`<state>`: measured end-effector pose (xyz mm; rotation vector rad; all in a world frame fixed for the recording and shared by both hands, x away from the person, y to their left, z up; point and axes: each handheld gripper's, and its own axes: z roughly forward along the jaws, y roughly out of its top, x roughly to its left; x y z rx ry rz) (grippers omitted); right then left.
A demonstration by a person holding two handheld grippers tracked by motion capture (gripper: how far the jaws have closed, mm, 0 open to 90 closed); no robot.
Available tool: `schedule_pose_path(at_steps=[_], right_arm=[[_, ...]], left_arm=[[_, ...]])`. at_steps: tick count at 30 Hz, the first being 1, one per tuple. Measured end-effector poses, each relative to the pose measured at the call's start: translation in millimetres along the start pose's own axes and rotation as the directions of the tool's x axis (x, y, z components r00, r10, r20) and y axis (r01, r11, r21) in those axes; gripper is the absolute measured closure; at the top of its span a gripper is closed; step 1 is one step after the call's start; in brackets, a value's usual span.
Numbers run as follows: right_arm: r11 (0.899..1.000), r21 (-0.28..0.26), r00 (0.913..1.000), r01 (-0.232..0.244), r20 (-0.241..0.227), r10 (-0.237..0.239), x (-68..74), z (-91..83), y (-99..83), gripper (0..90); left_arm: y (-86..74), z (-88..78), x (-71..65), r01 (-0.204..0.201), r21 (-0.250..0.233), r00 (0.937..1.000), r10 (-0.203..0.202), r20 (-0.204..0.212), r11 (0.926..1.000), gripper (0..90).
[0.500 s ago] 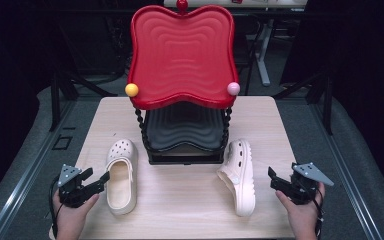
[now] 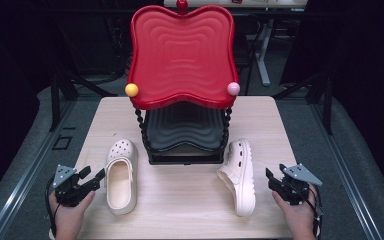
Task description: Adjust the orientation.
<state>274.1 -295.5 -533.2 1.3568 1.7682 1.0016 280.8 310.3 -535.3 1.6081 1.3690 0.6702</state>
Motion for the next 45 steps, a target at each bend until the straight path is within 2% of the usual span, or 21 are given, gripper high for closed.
schedule_pose_path(at_steps=[4,7,12,13,16,22,27,29,33,37,39,43,45], right_arm=[[1.0,0.011,0.9999,-0.001,0.016,0.001,-3.1,-0.4,-1.3,50.5],[1.0,-0.001,0.9996,-0.025,0.013,0.025,-6.8,-0.8,-2.6,53.8],[0.998,-0.006,0.998,-0.063,0.001,0.063,-10.1,-3.3,-3.8,53.7],[0.998,0.009,0.9984,-0.056,-0.002,0.056,-11.5,-4.9,-3.6,53.7],[0.997,0.003,0.9972,-0.074,-0.011,0.074,-13.5,-6.3,-1.6,53.6],[0.996,0.008,0.996,-0.089,-0.002,0.089,-12.0,-7.4,-2.0,53.9],[0.995,0.01,0.9949,-0.101,-0.002,0.101,-13.4,-5.3,-1.9,52.5],[0.994,0.013,0.9938,-0.111,-0.008,0.111,-14.0,-3.3,-2.7,52.6],[0.994,0.011,0.994,-0.109,-0.008,0.109,-14.5,-4.5,-2.2,52.1],[0.993,-0.009,0.9926,-0.121,-0.01,0.121,-13.3,-6.9,-0.9,52.1],[0.993,-0.009,0.9929,-0.119,-0.011,0.118,-12.4,-7.3,-0.6,52.0],[0.993,-0.007,0.9933,-0.115,-0.014,0.115,-10.7,-6.8,-0.5,52.2],[0.994,-0.008,0.9935,-0.113,-0.017,0.113,-9.8,-6.7,-0.5,52.2]], left_arm=[[1.0,0.0,-2.2,-0.002,-0.001,1.0,0.002,-0.007,1.0,42.9],[2.7,0.0,-4.1,-0.011,-0.008,0.9999,0.011,0.004,0.9999,46.4],[3.4,0.4,-7.2,-0.03,0.006,0.9995,0.03,-0.001,0.9995,48.5],[3.3,0.2,-7.6,-0.034,0.005,0.9994,0.034,0.002,0.9994,48.9],[2.9,-1.6,-8.4,-0.045,0.017,0.9988,0.045,0.018,0.9989,49.1],[2.0,-6.2,-12.3,-0.044,0.032,0.999,0.043,0.012,0.9985,51.4],[1.6,-1.0,-18.2,-0.04,0.048,0.999,0.039,0.024,0.998,51.4],[0.8,3.0,-21.6,-0.042,0.061,0.9991,0.042,0.011,0.9972,51.8],[-1.1,11.9,-26.0,-0.078,0.088,0.9969,0.079,-0.004,0.9931,52.6],[-2.8,19.1,-26.7,-0.087,0.109,0.995,0.092,-0.038,0.9902,56.2],[-2.4,22.9,-26.1,-0.083,0.122,0.9953,0.088,-0.04,0.9891,58.0],[-1.7,28.7,-28.5,-0.09,0.118,0.9948,0.095,-0.036,0.9889,58.7],[-0.8,31.1,-29.9,-0.092,0.115,0.994,0.098,-0.049,0.9892,59.2]])
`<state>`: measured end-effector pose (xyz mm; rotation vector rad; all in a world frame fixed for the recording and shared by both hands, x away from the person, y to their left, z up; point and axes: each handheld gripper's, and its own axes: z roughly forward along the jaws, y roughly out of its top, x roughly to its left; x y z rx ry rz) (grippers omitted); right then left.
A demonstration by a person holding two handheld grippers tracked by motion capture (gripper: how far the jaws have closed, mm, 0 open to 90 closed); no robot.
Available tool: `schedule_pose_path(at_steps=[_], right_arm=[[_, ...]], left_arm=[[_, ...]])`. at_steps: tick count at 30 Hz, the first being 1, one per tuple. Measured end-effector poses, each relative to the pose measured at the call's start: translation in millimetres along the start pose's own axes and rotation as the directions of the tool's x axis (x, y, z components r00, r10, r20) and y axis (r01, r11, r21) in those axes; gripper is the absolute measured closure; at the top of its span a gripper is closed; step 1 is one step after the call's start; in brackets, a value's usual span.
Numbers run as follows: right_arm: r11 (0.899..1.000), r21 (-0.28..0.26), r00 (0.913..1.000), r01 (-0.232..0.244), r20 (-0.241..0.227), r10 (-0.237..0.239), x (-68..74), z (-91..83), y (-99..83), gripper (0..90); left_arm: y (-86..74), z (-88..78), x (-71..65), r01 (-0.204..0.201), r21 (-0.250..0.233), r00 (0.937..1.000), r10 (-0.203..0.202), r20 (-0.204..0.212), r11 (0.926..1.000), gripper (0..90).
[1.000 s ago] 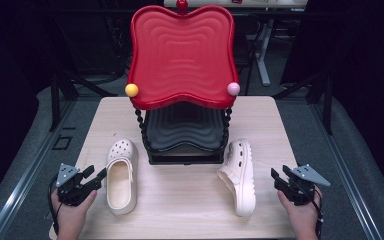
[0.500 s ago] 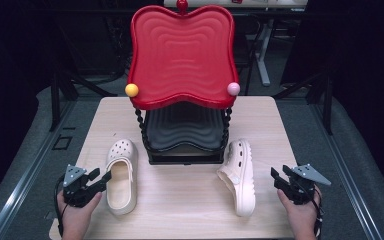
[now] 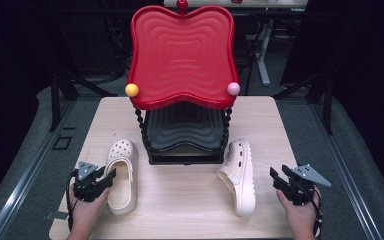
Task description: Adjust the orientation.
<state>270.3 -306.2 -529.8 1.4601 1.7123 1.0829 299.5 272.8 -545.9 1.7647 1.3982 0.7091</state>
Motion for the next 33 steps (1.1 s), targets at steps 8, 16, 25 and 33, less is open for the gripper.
schedule_pose_path(at_steps=[8,16,25,33], right_arm=[[1.0,-0.001,1.0,0.004,-0.002,-0.004,2.0,0.1,-0.2,52.2],[1.0,-0.003,1.0,0.003,-0.007,-0.003,1.8,-0.5,-0.6,52.2],[1.0,0.003,0.9998,0.002,-0.018,-0.002,-0.9,-3.8,-0.6,54.4],[0.997,-0.016,0.9934,0.076,-0.085,-0.077,13.6,-10.9,4.6,72.4]], left_arm=[[3.9,3.4,0.4,-0.005,0.005,0.9995,0.006,-0.032,1.0,67.1],[4.6,0.3,-3.0,-0.06,0.009,0.9979,0.06,-0.024,0.9982,73.5],[2.5,-8.2,-12.3,-0.085,0.023,0.9964,0.085,0.004,0.9961,74.2],[-1.3,-13.7,-16.9,-0.082,0.032,0.9966,0.082,0.011,0.9961,73.9]])
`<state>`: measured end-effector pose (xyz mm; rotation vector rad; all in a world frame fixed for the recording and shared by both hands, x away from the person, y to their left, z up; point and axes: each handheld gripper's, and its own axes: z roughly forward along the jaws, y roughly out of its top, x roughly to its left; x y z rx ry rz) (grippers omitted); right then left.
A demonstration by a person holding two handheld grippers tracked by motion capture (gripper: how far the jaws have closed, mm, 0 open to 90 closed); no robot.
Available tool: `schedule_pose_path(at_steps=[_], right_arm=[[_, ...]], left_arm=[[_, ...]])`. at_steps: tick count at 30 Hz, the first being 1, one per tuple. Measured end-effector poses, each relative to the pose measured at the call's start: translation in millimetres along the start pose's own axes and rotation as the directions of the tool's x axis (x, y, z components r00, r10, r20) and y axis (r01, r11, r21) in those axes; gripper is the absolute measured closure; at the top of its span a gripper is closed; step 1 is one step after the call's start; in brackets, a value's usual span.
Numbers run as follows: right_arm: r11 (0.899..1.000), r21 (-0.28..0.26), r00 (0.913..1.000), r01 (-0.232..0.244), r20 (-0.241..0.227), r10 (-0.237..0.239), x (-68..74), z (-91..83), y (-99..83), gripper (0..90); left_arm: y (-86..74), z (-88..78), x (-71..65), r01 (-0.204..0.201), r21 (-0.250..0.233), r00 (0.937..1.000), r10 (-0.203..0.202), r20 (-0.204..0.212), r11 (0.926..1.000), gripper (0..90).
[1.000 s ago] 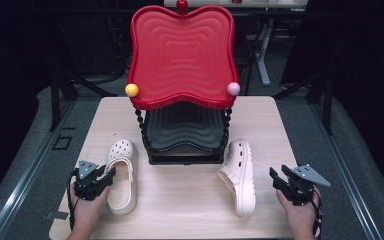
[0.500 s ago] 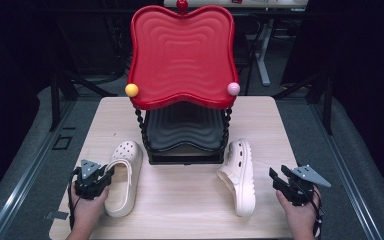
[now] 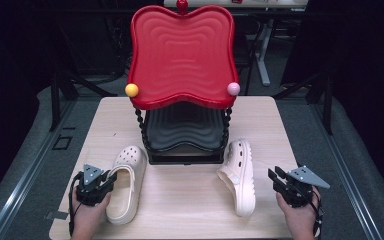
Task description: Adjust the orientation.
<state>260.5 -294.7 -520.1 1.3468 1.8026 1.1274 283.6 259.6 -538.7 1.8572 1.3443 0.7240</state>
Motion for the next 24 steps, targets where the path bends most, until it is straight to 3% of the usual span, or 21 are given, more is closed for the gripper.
schedule_pose_path(at_steps=[4,8,11,13,17,22,24], right_arm=[[0.999,-0.025,0.9969,0.047,-0.062,-0.049,15.6,-5.0,6.1,72.7],[0.999,-0.029,0.9972,0.019,-0.071,-0.021,19.8,-3.7,8.1,61.9],[0.999,-0.033,0.9953,0.024,-0.092,-0.027,22.8,-0.7,9.7,55.2],[0.998,-0.052,0.9916,0.02,-0.126,-0.027,25.6,2.0,10.2,48.9],[0.999,-0.032,0.9858,-0.004,-0.168,-0.001,31.7,7.8,13.7,41.2],[0.999,-0.031,0.983,0.021,-0.182,-0.026,38.6,13.2,17.0,43.4],[0.996,-0.029,0.9846,0.081,-0.153,-0.085,43.6,13.5,18.9,48.0]], left_arm=[[-1.4,-2.0,-1.7,-0.014,0.006,0.9999,0.014,0.007,0.9999,73.6],[-1.2,-2.2,-0.1,0.012,-0.001,0.9996,-0.012,0.027,0.9999,71.2],[-1.2,-2.3,-0.6,0.02,-0.011,0.9988,-0.019,0.046,0.9997,66.2],[-0.9,-3.6,-1.1,0.023,-0.025,0.9986,-0.021,0.048,0.9994,64.0],[0.2,-6.7,-0.5,0.033,-0.036,0.9984,-0.032,0.046,0.9988,57.9],[0.3,-7.5,0.7,0.044,-0.047,0.9979,-0.042,0.05,0.9979,55.3],[0.0,-6.8,1.2,0.046,-0.05,0.9976,-0.043,0.055,0.9977,54.7]])
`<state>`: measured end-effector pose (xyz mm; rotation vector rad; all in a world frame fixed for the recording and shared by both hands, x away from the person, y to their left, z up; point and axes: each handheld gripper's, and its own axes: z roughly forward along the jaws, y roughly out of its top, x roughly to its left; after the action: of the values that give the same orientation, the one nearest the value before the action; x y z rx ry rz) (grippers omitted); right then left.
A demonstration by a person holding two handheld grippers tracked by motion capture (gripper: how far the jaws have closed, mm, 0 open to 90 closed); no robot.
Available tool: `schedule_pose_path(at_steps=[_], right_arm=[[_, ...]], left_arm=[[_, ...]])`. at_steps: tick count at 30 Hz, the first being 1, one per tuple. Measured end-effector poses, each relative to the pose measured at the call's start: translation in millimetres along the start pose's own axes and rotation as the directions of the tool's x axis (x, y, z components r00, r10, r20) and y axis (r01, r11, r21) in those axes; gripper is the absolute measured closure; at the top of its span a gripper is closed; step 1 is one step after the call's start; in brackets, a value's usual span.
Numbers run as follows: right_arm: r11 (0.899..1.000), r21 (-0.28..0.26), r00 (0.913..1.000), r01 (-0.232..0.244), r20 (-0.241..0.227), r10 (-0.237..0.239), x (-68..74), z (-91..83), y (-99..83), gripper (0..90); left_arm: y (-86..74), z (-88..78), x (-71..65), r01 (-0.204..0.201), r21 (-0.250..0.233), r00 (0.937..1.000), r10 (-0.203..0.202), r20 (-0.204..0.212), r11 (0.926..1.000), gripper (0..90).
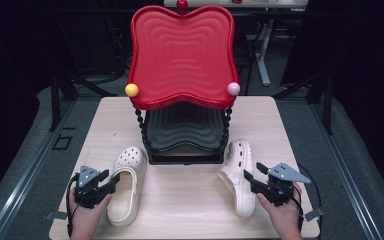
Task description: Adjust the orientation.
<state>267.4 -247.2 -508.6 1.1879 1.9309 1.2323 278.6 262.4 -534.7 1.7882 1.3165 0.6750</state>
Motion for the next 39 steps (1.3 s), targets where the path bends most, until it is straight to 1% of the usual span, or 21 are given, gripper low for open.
schedule_pose_path(at_steps=[1,2,3,4,5,8,9,10,11,13,14,19,25,28,30,31,32,36,38,39], right_arm=[[1.0,0.005,0.9998,0.02,-0.001,-0.02,2.7,0.8,1.2,50.6],[0.999,0.013,0.9985,0.053,-0.013,-0.053,7.1,2.0,2.7,61.8],[0.999,0.013,0.9985,0.053,-0.013,-0.053,7.1,2.0,2.7,61.8],[0.998,0.021,0.9975,0.065,-0.029,-0.065,9.0,2.1,3.5,67.0],[0.998,0.03,0.9971,0.064,-0.043,-0.062,11.0,3.0,4.2,68.8],[0.995,0.031,0.9956,0.091,-0.027,-0.09,15.6,5.9,5.2,75.4],[0.995,0.043,0.9955,0.091,-0.03,-0.09,16.6,6.8,5.3,77.7],[0.993,0.066,0.9946,0.102,-0.027,-0.1,17.5,9.6,4.6,80.9],[0.991,0.077,0.9939,0.11,-0.017,-0.109,18.0,10.6,3.8,81.9],[0.99,0.085,0.9934,0.114,-0.013,-0.114,18.0,11.7,2.9,82.9],[0.99,0.083,0.9938,0.111,-0.005,-0.111,17.4,11.4,2.3,84.8],[0.991,0.082,0.9943,0.106,0.005,-0.107,15.0,10.1,1.4,89.1],[0.992,0.078,0.995,0.099,0.007,-0.1,13.6,9.1,0.9,89.7],[0.994,0.078,0.9963,0.083,0.016,-0.084,10.7,6.5,0.6,89.8],[0.994,0.075,0.9966,0.08,0.017,-0.081,9.2,5.6,0.3,89.8],[0.995,0.076,0.9973,0.069,0.019,-0.071,7.9,4.4,0.1,89.8],[0.996,0.074,0.9979,0.053,0.033,-0.056,5.6,2.1,-0.2,89.9],[0.996,0.077,0.998,0.042,0.043,-0.046,2.0,-1.1,-0.6,89.9],[0.997,0.074,0.9983,0.028,0.048,-0.032,-1.1,-2.8,-1.2,89.9],[0.997,0.074,0.9987,0.015,0.047,-0.018,-4.8,-4.9,-2.0,89.9]], left_arm=[[-0.2,0.3,0.5,0.0,-0.001,1.0,0.0,0.002,1.0,54.2],[-0.2,0.4,1.2,-0.002,0.002,1.0,0.002,0.003,1.0,53.9],[-0.4,0.8,1.6,-0.002,0.004,1.0,0.002,0.003,1.0,53.9],[-0.7,1.6,2.0,-0.002,0.002,1.0,0.002,0.006,1.0,53.6],[-1.0,2.3,2.4,-0.002,0.002,1.0,0.002,0.009,1.0,53.6],[-1.2,2.4,3.0,-0.003,0.004,1.0,0.003,0.008,1.0,53.2],[-1.3,2.2,3.1,0.0,-0.001,0.9999,0.0,0.011,1.0,53.0],[-1.3,1.9,3.4,0.0,-0.004,0.9999,0.0,0.011,1.0,52.4],[-1.3,1.9,3.4,0.0,-0.004,0.9999,0.0,0.011,1.0,52.3],[-1.3,1.9,3.5,0.0,-0.004,0.9999,0.0,0.011,1.0,52.3],[-1.4,2.0,3.8,0.0,-0.004,0.9999,0.0,0.011,1.0,52.0],[-1.4,1.8,4.0,0.0,-0.003,0.9999,0.0,0.012,1.0,51.8],[-1.5,1.5,4.2,-0.002,-0.002,0.9999,0.002,0.013,1.0,51.8],[-1.8,1.6,4.3,0.0,-0.005,0.9999,0.001,0.014,1.0,51.8],[-1.8,1.7,4.4,0.0,-0.006,0.9999,0.0,0.015,1.0,51.8],[-1.6,1.5,4.5,0.0,-0.004,0.9999,0.0,0.015,1.0,51.8],[-1.4,1.7,4.4,-0.001,-0.005,0.9999,0.001,0.015,1.0,51.8],[-1.8,2.7,4.1,-0.002,-0.002,0.9999,0.002,0.014,1.0,51.8],[-1.9,2.1,4.4,-0.001,0.0,0.9999,0.001,0.014,1.0,51.8],[-2.2,2.1,4.6,0.002,-0.004,0.9999,-0.002,0.015,1.0,51.8]])
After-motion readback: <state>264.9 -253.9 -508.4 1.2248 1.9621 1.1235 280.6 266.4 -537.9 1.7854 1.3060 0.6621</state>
